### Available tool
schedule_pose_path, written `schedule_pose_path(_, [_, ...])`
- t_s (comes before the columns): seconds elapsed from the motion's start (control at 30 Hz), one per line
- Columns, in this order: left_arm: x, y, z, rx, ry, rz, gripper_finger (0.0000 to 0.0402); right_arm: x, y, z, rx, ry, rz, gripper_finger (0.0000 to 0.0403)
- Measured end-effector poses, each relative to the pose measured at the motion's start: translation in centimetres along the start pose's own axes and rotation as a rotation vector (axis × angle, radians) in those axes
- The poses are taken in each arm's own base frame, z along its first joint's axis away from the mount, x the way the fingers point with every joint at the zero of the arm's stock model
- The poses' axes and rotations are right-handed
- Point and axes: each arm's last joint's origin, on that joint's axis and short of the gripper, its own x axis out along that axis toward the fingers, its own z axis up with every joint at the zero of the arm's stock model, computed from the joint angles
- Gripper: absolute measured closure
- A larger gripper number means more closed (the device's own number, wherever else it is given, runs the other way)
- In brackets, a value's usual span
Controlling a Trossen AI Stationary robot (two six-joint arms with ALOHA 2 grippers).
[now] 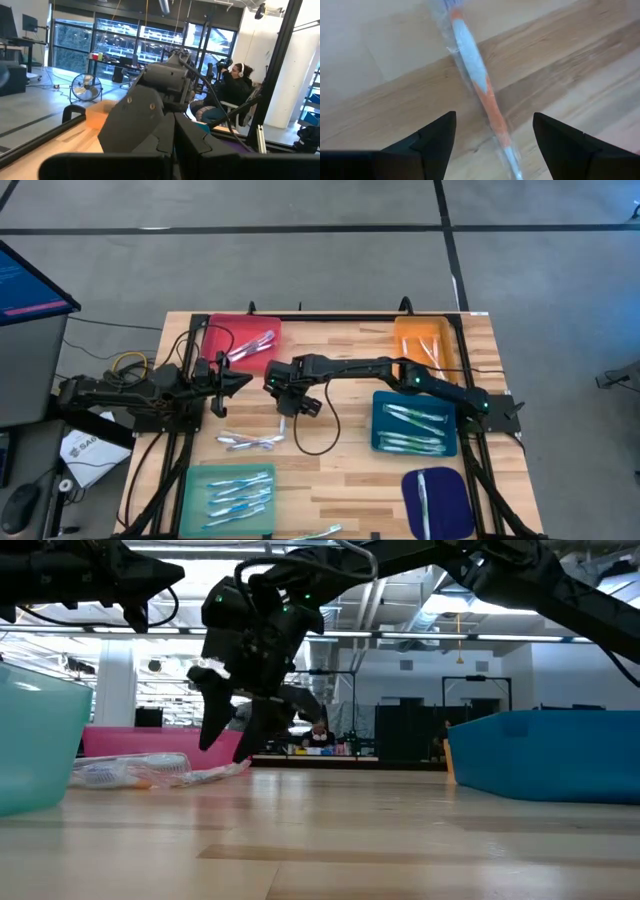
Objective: Pick & Place Toothbrushes
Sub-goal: Put the orange toothbrush into the orange bin
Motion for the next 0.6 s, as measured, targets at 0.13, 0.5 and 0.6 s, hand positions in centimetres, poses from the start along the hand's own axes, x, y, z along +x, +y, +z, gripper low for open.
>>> schedule_pose_path(0.13, [0.0,0.0,0.0,-0.001,0.0,0.0,0.0401,0.4,-0.2,-0.2,0.023,-0.028,-0.007,0.0143])
schedule_pose_path(0.5, [0.0,0.0,0.1,-0.005,-0.011,0.006,0.0401,2.3,-0.2,-1.7,0.122,-0.041,0.024,0.0143])
schedule_pose_path(0.6, [0.0,0.0,0.1,-0.005,-0.011,0.005,0.0401,2.3,-0.1,-1.8,0.146,-0.038,0.032,0.0143])
